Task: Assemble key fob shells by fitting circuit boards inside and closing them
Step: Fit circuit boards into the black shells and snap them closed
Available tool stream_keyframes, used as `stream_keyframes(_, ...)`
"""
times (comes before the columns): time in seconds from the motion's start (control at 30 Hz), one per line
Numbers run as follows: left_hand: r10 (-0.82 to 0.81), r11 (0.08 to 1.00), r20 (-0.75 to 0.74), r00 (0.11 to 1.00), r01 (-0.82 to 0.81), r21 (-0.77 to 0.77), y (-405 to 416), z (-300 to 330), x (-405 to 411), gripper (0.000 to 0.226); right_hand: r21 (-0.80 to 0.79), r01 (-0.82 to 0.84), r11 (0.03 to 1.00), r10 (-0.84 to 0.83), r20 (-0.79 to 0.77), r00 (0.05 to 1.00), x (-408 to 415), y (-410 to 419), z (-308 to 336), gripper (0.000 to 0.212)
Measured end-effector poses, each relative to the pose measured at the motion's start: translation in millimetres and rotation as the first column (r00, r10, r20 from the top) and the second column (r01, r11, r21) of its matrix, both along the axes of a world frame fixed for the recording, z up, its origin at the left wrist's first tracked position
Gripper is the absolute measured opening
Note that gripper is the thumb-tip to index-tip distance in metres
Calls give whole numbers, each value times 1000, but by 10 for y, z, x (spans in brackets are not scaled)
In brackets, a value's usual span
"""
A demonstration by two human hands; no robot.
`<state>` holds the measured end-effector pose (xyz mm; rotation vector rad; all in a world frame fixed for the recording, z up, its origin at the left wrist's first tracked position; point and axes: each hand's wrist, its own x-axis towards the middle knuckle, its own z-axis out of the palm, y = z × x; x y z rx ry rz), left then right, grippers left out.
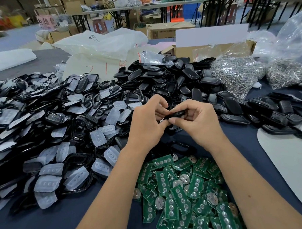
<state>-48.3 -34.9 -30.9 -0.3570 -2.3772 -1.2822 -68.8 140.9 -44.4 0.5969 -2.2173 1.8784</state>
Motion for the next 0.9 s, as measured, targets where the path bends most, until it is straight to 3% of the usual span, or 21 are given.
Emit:
stream_keyframes(0.37, -35, 990, 82, 996, 23, 139, 15, 9, 5, 38, -148, -66, 987, 77, 68, 995, 6, 8, 4, 17)
stream_keyframes(0.5, -80, 982, 118, 990, 57, 181, 7, 24, -4, 21, -270, 9, 963, 30, 140, 990, -21, 15, 7, 6)
stream_keyframes(0.57, -144, 948, 182, 973, 84, 306, 11, 20, -10, 12, -330, 44, 943, 25, 201, 979, -37, 35, 3, 6)
stream_keyframes(0.67, -146, 917, 268, 952, 28, 399, -5, -1, -22, 3, -270, 23, 962, 40, 225, 974, -39, 52, -3, 14)
stream_keyframes(0.77, -161, 869, 335, 928, -27, 495, -35, -5, -30, 9, -144, -62, 988, 89, 184, 979, -16, 61, 7, 23)
stream_keyframes(0.9, -227, 808, 343, 911, -21, 589, -86, -5, -40, 8, -47, -84, 995, 89, 124, 988, -2, 60, 4, 35)
